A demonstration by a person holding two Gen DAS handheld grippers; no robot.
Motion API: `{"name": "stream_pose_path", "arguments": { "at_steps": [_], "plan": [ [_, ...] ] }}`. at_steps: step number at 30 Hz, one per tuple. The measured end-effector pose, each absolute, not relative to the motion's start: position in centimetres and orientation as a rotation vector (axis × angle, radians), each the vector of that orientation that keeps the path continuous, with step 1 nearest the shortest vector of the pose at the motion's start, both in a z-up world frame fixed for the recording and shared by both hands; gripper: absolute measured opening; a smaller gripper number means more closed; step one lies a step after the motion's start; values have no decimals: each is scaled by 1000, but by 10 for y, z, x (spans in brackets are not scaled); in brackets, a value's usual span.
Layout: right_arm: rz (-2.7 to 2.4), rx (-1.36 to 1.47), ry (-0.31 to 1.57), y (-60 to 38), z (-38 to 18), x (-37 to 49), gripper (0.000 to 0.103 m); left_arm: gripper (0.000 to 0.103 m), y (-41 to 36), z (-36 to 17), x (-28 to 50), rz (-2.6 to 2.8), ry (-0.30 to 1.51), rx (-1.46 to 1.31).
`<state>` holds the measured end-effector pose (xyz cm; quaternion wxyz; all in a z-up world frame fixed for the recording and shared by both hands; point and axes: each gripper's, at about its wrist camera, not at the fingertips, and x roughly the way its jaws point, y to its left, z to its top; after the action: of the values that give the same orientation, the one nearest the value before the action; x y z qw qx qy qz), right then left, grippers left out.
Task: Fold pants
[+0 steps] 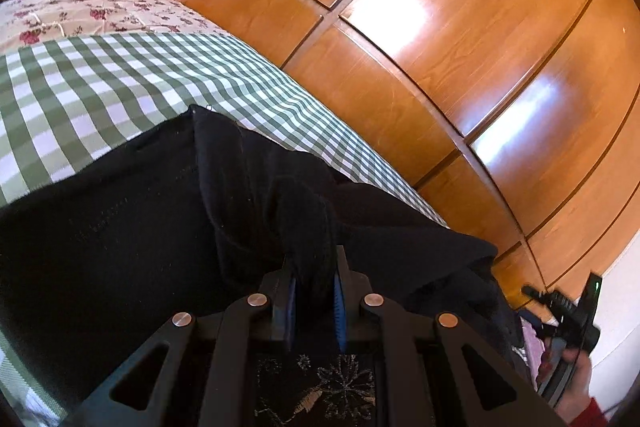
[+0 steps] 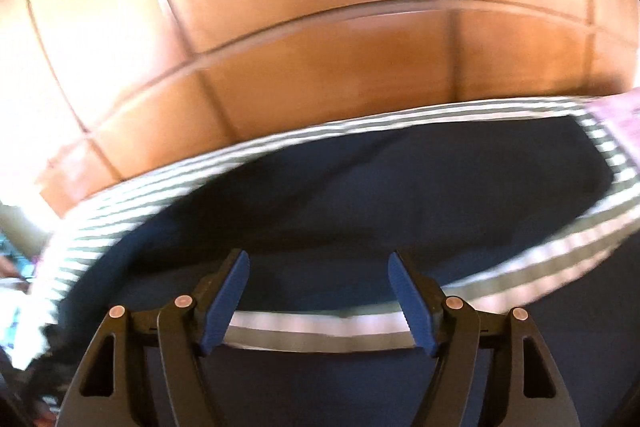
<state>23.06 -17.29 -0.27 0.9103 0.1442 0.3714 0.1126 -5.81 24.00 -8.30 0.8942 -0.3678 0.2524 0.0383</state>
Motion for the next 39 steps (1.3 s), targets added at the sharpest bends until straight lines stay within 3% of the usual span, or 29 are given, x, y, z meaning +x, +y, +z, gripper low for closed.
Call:
{"name": "stream_pose_path", "arguments": {
  "at_steps": [9,12,13,14,15,21,29,39],
  "plan": [
    [254,562,977,-121,-9,312,76,14,242,-89,-61,58,507,-776],
    [210,583,1021,-119,-24,326,70,14,244,-91,-61,47,503,-789],
    [210,593,1036,-119,-31,329,56,14,244,-91,-61,44,502,-792],
    [225,608,1048,-119,-36,332,31,14,245,-91,-61,40,502,-794],
    [247,629,1058,-120,-41,332,14,14,245,-91,-61,38,502,-795],
    [308,588,995,-128,-23,301,11,15,258,-81,-55,22,513,-846],
    [497,573,816,-144,36,216,11,15,295,-22,-76,-11,292,-824],
    [533,555,726,-134,7,108,11,15,320,-42,-106,5,289,-913]
  ]
}}
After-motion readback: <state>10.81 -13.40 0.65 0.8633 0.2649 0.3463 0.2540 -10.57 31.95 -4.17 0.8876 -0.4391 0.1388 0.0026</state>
